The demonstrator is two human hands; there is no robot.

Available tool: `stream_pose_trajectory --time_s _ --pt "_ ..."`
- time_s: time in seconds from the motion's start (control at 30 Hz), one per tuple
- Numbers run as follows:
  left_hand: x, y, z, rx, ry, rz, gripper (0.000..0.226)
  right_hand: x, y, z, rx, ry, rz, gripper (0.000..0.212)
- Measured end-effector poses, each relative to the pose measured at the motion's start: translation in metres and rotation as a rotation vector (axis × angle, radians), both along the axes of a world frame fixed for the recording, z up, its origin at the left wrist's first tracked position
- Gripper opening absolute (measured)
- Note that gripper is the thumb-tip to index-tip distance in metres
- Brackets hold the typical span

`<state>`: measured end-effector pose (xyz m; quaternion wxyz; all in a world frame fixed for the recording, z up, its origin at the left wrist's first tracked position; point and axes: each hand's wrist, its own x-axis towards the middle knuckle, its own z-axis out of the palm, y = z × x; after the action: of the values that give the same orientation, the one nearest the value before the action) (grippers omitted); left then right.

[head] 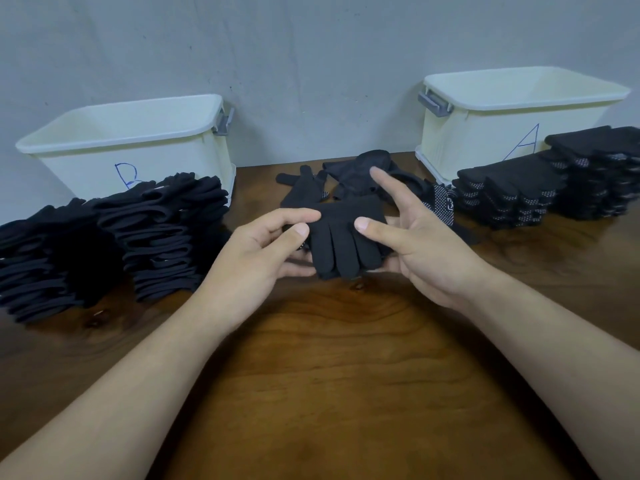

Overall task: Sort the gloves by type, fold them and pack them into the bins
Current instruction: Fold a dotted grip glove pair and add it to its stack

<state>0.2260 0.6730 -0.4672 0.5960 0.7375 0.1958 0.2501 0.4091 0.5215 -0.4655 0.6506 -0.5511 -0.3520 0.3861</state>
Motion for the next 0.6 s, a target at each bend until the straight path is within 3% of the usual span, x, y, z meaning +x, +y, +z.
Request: stream_pose_trajectory --time_s 0.07,0.2,0.4,0.6 --pt "0.002 -0.003 -0.001 0.012 -0.028 0.003 0.031 0.004 -0.002 0.001 0.061 -0.029 0.042 0.065" --pt "0.011 -0.014 -0.003 -0.002 -0.077 -0.050 0.038 0.014 -0.002 -0.005 0.042 -0.131 -0.083 0.036" --pt "0.072 -0.044 -0.005 0.008 -0.185 0.173 0.031 0.041 -0.009 0.006 0.036 -0.124 -0.314 0.029" --pt "0.175 -0.103 -0.001 0.130 -0.326 0.323 0.043 0.103 -0.044 0.020 0.091 -0.259 -0.648 0.024"
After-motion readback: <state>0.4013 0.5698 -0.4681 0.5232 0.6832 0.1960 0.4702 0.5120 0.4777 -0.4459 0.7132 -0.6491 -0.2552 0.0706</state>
